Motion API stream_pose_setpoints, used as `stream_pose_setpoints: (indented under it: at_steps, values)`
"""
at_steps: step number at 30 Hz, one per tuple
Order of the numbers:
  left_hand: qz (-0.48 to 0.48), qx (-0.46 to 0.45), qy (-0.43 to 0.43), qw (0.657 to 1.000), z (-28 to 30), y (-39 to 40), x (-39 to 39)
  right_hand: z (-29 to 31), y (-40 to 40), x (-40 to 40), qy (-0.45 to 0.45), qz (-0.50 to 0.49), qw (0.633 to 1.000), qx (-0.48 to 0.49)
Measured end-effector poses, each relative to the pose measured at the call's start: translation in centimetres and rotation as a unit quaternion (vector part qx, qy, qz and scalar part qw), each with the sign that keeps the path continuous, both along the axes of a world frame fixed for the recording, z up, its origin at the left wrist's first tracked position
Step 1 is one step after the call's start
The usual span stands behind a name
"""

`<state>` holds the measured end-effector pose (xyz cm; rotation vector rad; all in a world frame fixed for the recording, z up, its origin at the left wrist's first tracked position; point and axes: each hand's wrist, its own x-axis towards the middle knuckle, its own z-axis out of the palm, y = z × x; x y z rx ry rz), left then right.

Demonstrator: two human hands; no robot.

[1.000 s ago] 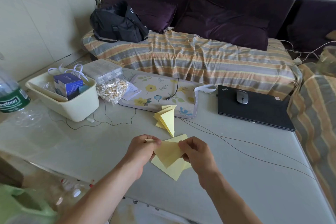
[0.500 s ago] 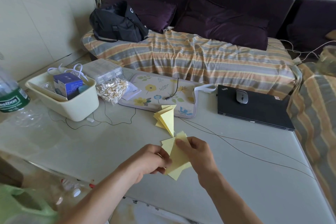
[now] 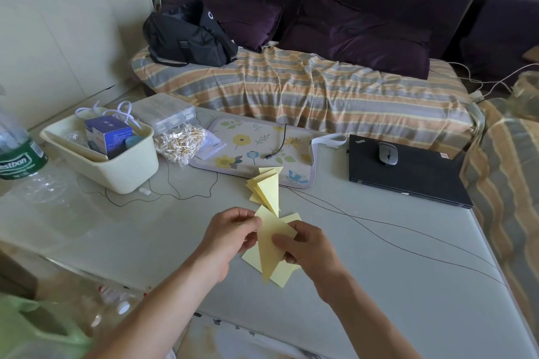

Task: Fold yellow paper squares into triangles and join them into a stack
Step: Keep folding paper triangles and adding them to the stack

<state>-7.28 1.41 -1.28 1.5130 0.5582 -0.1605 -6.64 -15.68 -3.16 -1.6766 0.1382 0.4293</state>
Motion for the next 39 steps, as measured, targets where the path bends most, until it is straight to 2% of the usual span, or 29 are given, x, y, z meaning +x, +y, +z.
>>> stream_pose_setpoints:
  at_steps: [6,14,21,31,35,39]
  values:
    - [0.033,-0.048,-0.014,0.998,-0.3,0.1,0.1,-0.3,-0.1,0.3,0.024,-0.057,0.996,0.065]
    - [0.021,-0.045,-0.007,0.999,0.0,0.0,0.3,-0.2,-0.2,0.2,0.007,-0.034,0.996,0.077]
    - [0.015,-0.054,-0.014,0.998,0.4,0.2,0.3,0.6,0.1,-0.1,-0.05,-0.01,0.994,0.095]
    - [0.031,-0.18,0.006,0.983,1.0,-0.5,0.2,0.9,-0.1,-0.2,-0.071,-0.053,0.993,0.076]
    - [-0.017,-0.161,0.012,0.987,0.7,-0.3,0.0,0.8,-0.1,-0.2,-0.077,-0.051,0.993,0.07]
    - [0.003,-0.118,0.003,0.993,0.1,-0.1,-0.2,1.0,0.1,-0.4,-0.075,-0.033,0.993,0.081]
